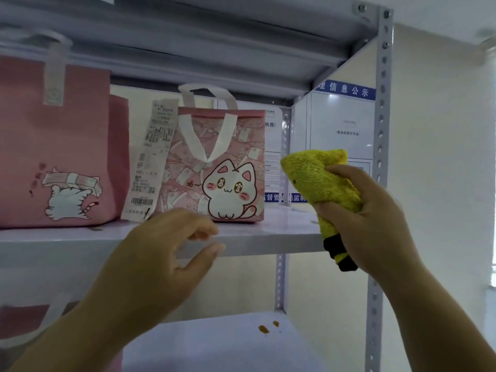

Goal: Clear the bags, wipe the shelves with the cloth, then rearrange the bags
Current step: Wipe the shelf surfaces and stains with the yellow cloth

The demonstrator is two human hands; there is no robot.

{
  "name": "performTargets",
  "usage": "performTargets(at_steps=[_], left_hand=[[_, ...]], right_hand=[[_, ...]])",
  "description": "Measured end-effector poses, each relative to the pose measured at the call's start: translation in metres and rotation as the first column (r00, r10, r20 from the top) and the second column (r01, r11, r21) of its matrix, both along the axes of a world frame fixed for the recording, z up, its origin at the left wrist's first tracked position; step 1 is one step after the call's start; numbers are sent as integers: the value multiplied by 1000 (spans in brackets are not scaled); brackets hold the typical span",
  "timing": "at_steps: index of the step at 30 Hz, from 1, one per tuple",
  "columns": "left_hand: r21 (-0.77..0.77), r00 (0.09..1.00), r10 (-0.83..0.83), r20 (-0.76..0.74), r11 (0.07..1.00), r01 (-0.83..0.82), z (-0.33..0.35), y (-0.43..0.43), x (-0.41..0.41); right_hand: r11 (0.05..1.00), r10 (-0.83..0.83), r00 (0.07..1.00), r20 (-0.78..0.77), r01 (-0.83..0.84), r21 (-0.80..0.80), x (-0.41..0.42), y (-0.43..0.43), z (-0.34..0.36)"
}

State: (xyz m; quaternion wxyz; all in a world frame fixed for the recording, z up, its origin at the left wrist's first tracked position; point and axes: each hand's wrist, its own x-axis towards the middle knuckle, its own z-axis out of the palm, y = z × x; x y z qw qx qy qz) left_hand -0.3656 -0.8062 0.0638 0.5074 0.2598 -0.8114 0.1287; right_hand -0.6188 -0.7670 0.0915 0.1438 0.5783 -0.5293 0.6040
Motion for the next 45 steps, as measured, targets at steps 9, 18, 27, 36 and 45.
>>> performTargets(at_steps=[9,18,27,36,45], left_hand=[[-78,997,-30,67,996,35,25,-20,-35],[-96,966,-11,259,995,37,18,-38,-79],[-175,913,43,406,984,32,25,-60,-88],[-165,800,192,568,979,-118,34,-56,-99],[-169,784,188,591,980,-108,33,-63,-99]], right_hand=[[968,-239,969,-63,243,64,-42,2,19],[705,-293,825,-483,528,473,-33,-16,27],[415,-227,633,-740,750,515,-36,-79,53],[465,91,799,-595,494,734,-51,-103,58],[497,64,752,-656,546,674,-40,-83,58]])
